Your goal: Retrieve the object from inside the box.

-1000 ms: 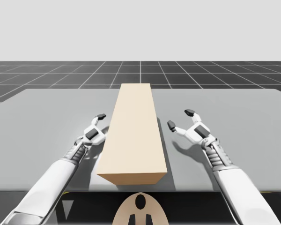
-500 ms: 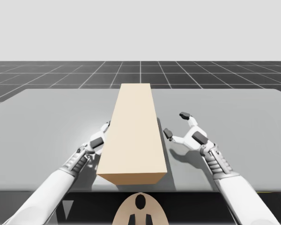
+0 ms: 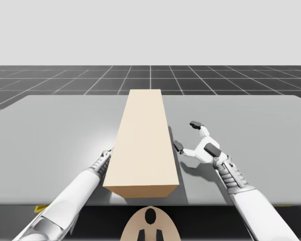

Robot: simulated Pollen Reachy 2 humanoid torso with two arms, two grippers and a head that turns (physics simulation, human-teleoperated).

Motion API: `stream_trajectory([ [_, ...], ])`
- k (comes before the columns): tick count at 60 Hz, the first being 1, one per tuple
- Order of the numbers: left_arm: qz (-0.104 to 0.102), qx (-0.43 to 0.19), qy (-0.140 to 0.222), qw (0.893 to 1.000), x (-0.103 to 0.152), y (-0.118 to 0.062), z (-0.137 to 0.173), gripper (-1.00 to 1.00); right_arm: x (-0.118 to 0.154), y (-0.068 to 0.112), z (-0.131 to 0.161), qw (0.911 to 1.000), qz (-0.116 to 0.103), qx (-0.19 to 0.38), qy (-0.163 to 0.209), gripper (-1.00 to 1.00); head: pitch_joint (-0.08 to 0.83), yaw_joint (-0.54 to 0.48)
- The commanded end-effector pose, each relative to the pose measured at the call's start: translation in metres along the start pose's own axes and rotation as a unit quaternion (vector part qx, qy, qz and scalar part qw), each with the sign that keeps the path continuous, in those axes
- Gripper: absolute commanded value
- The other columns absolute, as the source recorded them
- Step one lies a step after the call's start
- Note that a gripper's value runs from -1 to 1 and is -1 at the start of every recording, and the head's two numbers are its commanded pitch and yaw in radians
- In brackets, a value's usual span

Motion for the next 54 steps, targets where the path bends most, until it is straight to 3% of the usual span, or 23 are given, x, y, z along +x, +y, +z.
stream_trajectory([
  [1,0.012,-0.032,-0.01,0.999,-0.021,-0.004,-0.024,-1.0,0.0,0.001,0.0,1.0,0.005,0.004,-0.006,-1.0,0.04,-0.04],
  [5,0.015,-0.052,-0.017,0.998,-0.027,-0.007,-0.034,-1.0,0.0,0.001,0.0,0.9999,0.006,0.005,-0.008,-1.0,0.042,-0.05],
  [12,0.038,-0.064,-0.036,0.997,-0.032,-0.008,-0.046,-1.0,0.0,0.002,0.0,0.9999,0.008,0.006,-0.009,-1.0,0.044,-0.05],
  [19,0.039,-0.064,-0.044,0.996,-0.037,-0.008,-0.051,-1.0,0.0,0.003,0.001,0.9999,0.01,0.007,-0.01,-1.0,0.049,-0.05],
  [22,0.048,-0.064,-0.044,0.996,-0.039,-0.008,-0.053,-1.0,0.0,0.003,0.001,0.9999,0.011,0.007,-0.01,-1.0,0.05,-0.05],
  [23,0.062,-0.062,-0.041,0.995,-0.04,-0.009,-0.053,-1.0,0.0,0.003,0.001,0.9999,0.01,0.007,-0.01,-1.0,0.051,-0.05],
  [25,0.07,-0.063,-0.034,0.995,-0.041,-0.009,-0.052,-1.0,-0.001,0.003,0.001,0.9999,0.01,0.007,-0.01,-1.0,0.05,-0.05],
  [26,0.077,-0.062,-0.033,0.995,-0.042,-0.009,-0.052,-0.85,-0.001,0.003,0.001,0.9999,0.01,0.007,-0.009,-1.0,0.05,-0.05],
  [27,0.082,-0.061,-0.032,0.994,-0.043,-0.01,-0.052,-0.56,-0.001,0.003,0.001,0.9999,0.011,0.007,-0.009,-1.0,0.051,-0.05],
  [28,0.084,-0.06,-0.032,0.994,-0.043,-0.01,-0.052,-0.49,-0.001,0.003,0.001,0.9999,0.011,0.007,-0.009,-1.0,0.051,-0.05],
  [29,0.086,-0.062,-0.031,0.994,-0.044,-0.01,-0.051,-0.26,-0.001,0.003,0.001,0.9999,0.011,0.007,-0.009,-1.0,0.051,-0.05],
  [30,0.094,-0.064,-0.024,0.993,-0.044,-0.01,-0.05,0.76,-0.001,0.004,0.001,0.9999,0.011,0.006,-0.009,-1.0,0.051,-0.05],
  [31,0.098,-0.064,-0.023,0.993,-0.045,-0.009,-0.05,0.89,-0.001,0.004,0.001,0.9999,0.011,0.006,-0.008,-1.0,0.051,-0.05],
  [39,0.107,-0.063,-0.022,0.992,-0.04,-0.006,-0.047,0.95,0.0,0.004,0.001,0.9999,0.011,0.005,-0.008,-1.0,0.048,-0.05],
  [54,0.073,-0.027,-0.04,0.996,-0.01,0.008,-0.002,0.98,0.001,0.002,0.003,0.9999,0.011,0.005,-0.009,-1.0,0.047,-0.06],
])
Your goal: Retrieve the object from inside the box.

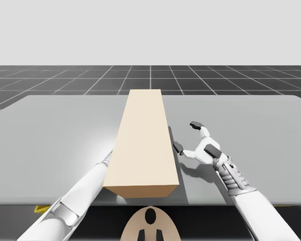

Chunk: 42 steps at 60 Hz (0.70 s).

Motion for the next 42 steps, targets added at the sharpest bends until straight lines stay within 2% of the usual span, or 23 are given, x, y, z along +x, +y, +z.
stream_trajectory([
  [1,-0.001,0.011,-0.023,1.0,0.015,0.003,0.036,1.0,0.001,-0.001,0.002,1.0,0.001,0.001,0.0,-1.0,0.047,-0.06],
  [15,-0.036,0.062,-0.043,0.997,0.049,0.01,0.104,1.0,0.001,-0.004,0.006,1.0,0.004,0.007,-0.001,-1.0,0.049,-0.05],
  [27,-0.063,0.077,-0.041,0.994,0.061,0.005,0.142,1.0,0.001,-0.004,0.008,0.9999,0.007,0.012,-0.002,-1.0,0.048,-0.05],
  [42,-0.09,0.126,-0.06,0.986,0.085,0.008,0.182,1.0,0.001,-0.006,0.011,0.9999,0.01,0.012,-0.003,-1.0,0.046,-0.05],
])
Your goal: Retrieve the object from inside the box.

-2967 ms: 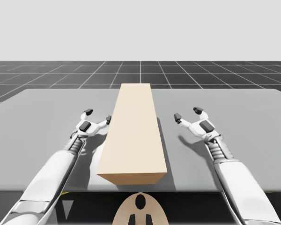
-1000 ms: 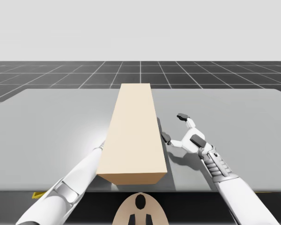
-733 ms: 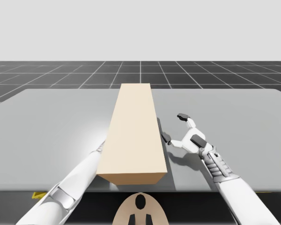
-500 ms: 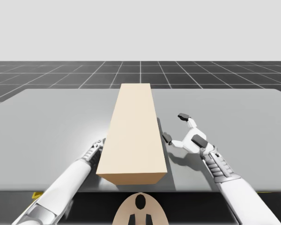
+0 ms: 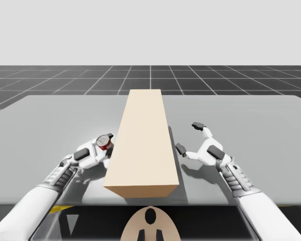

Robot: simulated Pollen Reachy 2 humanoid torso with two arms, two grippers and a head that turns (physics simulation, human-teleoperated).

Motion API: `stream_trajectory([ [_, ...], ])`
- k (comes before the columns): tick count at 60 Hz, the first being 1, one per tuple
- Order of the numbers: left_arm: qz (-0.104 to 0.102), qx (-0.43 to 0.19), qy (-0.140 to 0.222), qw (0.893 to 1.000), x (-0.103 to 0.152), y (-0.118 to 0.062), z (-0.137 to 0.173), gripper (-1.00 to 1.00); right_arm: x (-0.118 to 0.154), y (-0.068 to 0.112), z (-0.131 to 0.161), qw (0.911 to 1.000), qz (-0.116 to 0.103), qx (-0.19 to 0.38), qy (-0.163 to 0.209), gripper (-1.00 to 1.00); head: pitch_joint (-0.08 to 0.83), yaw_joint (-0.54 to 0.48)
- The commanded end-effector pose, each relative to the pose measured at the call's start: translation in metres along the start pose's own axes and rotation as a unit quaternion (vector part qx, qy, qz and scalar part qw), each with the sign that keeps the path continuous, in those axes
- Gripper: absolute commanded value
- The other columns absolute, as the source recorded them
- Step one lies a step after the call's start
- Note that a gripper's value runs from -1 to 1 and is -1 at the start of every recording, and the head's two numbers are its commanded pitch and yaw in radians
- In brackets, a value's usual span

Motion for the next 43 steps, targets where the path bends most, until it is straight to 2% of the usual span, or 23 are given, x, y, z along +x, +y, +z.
stream_trajectory([
  [1,-0.034,0.024,-0.065,0.997,0.031,0.018,0.017,1.0,0.0,-0.001,0.001,1.0,0.002,0.0,-0.001,-1.0,0.046,-0.06],
  [4,-0.039,0.038,-0.075,0.996,0.04,0.023,0.022,1.0,0.001,-0.001,0.002,1.0,0.003,0.001,-0.001,-1.0,0.046,-0.05],
  [14,-0.078,0.078,-0.105,0.988,0.073,0.038,0.025,1.0,0.0,-0.001,0.002,1.0,0.006,0.002,-0.001,-1.0,0.043,-0.05],
  [33,-0.107,0.123,-0.162,0.973,0.129,0.058,0.007,1.0,0.0,-0.003,0.002,0.9999,0.014,0.002,-0.001,-1.0,0.044,-0.06],
  [43,-0.12,0.153,-0.206,0.959,0.171,0.066,-0.016,1.0,0.001,-0.003,0.003,0.9998,0.016,0.005,0.007,-1.0,0.048,-0.05],
])
